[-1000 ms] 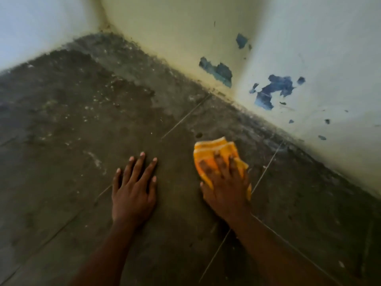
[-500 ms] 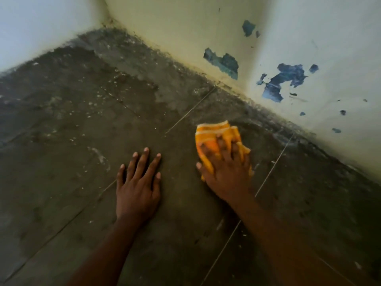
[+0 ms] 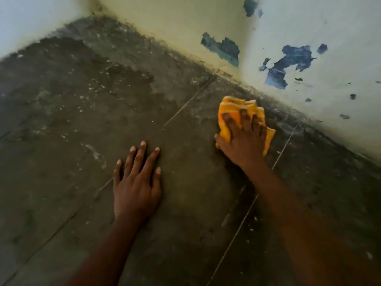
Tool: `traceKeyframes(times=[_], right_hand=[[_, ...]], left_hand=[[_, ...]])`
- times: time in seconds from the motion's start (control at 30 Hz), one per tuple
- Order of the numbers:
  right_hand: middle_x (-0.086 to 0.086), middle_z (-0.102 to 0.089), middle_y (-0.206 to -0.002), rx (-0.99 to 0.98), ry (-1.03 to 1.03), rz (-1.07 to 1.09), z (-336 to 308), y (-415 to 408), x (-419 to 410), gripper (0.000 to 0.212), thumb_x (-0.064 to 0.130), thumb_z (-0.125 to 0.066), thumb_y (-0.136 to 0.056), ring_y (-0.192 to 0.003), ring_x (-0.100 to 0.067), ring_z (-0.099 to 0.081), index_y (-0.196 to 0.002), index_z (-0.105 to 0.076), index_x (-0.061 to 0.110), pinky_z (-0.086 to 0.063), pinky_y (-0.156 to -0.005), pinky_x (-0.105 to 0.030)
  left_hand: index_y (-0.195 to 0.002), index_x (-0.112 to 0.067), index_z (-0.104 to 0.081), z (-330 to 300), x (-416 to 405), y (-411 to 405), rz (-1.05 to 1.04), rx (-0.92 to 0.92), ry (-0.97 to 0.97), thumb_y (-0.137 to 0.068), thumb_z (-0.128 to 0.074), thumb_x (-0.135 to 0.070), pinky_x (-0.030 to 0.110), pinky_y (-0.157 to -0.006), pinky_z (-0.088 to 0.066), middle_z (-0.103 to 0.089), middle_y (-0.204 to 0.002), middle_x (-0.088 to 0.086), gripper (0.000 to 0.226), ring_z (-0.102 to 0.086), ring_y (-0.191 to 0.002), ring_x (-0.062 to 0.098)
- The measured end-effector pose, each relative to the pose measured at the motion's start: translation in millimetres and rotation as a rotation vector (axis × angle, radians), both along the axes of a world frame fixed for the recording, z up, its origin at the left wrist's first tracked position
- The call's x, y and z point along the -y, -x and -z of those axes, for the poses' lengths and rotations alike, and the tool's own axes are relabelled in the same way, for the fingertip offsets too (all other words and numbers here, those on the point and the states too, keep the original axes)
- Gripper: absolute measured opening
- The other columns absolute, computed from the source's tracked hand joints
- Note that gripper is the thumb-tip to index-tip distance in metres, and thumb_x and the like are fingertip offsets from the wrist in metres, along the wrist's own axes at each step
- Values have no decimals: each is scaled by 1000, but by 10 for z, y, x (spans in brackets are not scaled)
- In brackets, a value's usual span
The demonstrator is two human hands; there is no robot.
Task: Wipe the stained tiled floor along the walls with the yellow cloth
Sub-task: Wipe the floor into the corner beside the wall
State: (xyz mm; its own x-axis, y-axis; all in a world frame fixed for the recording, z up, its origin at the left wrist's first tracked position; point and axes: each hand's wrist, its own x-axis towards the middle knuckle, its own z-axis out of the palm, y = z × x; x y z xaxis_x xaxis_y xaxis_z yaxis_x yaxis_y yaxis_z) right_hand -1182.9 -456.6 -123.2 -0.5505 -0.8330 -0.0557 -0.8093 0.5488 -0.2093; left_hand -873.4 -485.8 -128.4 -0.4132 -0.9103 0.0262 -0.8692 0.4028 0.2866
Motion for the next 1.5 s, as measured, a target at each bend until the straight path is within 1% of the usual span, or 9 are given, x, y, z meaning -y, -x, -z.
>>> traceKeyframes(times=[0.1,0.37,0.5,0.63,0.87,1.0,1.2,1.4,1.5], right_hand=[[-2,-14,-174,-30,-11,-143,-1,144,-459,86,78,-30,-79,-158,-40,-16,-160,-25,49,-18,-122,-64],[-7,6,-175,105,17,431,-8,333,60,101,85,-35,-86,-159,-46,3,-165,2,36,0,-126,-64],[-3,6,-176,90,13,142,-13,73,445,93,81,-38,-90,-159,-43,2,-165,-2,39,0,-126,-63],[0,-10,-175,-11,18,-131,-85,-129,-147,87,81,-29,-88,-159,-38,-16,-164,-14,43,-19,-123,-61],[-1,12,-175,44,-20,250,-49,186,128,91,88,-23,-89,-159,-42,12,-163,4,45,2,-124,-69],[-8,14,-174,55,-27,58,12,-129,720,93,86,-23,-90,-157,-45,16,-165,6,39,7,-126,-64],[0,9,-175,42,-16,-183,-47,-431,61,91,87,-11,-84,-161,-35,8,-163,4,46,-3,-128,-60],[-8,13,-174,93,8,262,-63,-160,700,92,86,-26,-90,-158,-44,11,-164,2,41,3,-124,-66],[-9,13,-174,167,27,235,-45,-318,1252,91,83,-31,-91,-157,-46,15,-165,-1,39,7,-123,-68]], left_hand=[[-165,-47,-16,-12,13,1,-1,0,-9,-106,-22,-53,48,-133,-7,-2,-177,-14,59,3,-164,10],[-166,-45,-14,14,12,31,15,26,1,-106,-19,-52,51,-132,-7,-1,-177,-12,60,3,-164,13],[-166,-46,-12,5,13,13,25,26,-10,-106,-18,-53,51,-132,-6,3,-177,-14,60,7,-164,12],[-166,-46,-13,-27,19,-4,32,37,-24,-106,-17,-54,51,-132,-8,4,-177,-15,60,9,-164,12],[-165,-45,-20,23,24,21,17,37,19,-107,-24,-50,53,-131,-13,-5,-177,-12,59,2,-164,14],[-165,-47,-15,37,21,10,14,48,6,-107,-23,-52,50,-132,-9,1,-177,-15,59,9,-163,11],[-165,-46,-21,-4,13,4,9,28,-1,-106,-25,-52,52,-130,-14,-3,-177,-15,59,3,-164,11],[-164,-47,-23,58,35,0,3,18,32,-106,-28,-51,49,-131,-12,-8,-177,-15,58,-1,-164,10],[-164,-49,-20,41,30,16,1,21,17,-107,-27,-52,47,-132,-10,-4,-176,-17,58,3,-164,9]])
